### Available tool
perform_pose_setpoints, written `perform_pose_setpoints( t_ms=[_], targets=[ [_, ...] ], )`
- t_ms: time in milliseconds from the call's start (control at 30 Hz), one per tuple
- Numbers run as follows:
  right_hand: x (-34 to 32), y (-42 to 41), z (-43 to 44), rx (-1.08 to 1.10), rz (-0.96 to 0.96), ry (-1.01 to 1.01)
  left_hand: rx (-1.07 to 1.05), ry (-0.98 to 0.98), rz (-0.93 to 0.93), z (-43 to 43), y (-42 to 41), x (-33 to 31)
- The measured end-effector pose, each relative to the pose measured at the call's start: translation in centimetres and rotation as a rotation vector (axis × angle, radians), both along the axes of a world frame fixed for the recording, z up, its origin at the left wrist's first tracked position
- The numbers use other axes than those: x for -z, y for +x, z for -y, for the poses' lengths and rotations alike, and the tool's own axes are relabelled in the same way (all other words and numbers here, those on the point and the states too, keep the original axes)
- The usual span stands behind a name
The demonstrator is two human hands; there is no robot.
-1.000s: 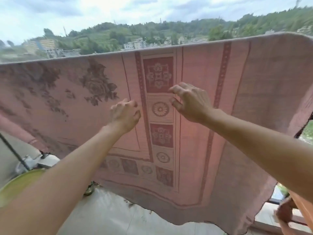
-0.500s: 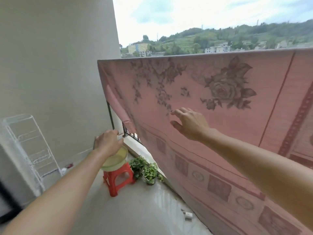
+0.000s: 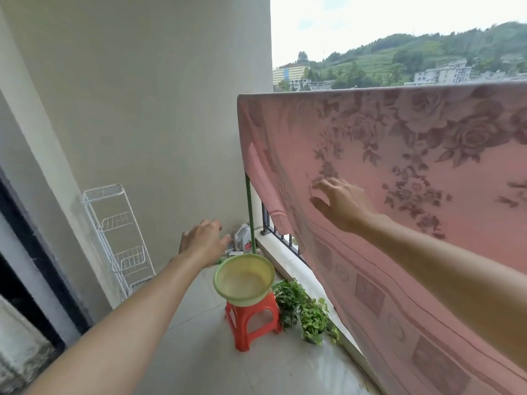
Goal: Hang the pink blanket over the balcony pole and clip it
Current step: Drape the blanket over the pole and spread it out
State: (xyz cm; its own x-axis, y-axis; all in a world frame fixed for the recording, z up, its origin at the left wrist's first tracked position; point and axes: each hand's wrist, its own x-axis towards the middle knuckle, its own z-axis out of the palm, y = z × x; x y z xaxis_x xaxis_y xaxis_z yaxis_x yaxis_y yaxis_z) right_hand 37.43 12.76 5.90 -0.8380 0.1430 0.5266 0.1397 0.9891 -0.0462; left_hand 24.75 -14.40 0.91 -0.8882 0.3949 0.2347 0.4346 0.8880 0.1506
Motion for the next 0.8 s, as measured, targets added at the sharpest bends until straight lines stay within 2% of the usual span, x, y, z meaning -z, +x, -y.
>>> perform_pose_setpoints(
  t_ms=[333, 600, 800],
  targets=[
    [0.1, -25.6, -5.5, -0.036, -0.017, -0.02, -0.035, -0.011, -0.004, -3.6, -21.8, -1.0],
    [0.3, -44.3, -4.1, -0.077, 0.008, -0.069, -0.082, 0.011, 0.022, -1.2, -38.7, -0.1],
    [1.2, -56.2, -3.8, 0.033, -0.005, -0.072, 0.011, 0.003, 0.043, -1.3, -53.7, 0.8]
  ],
)
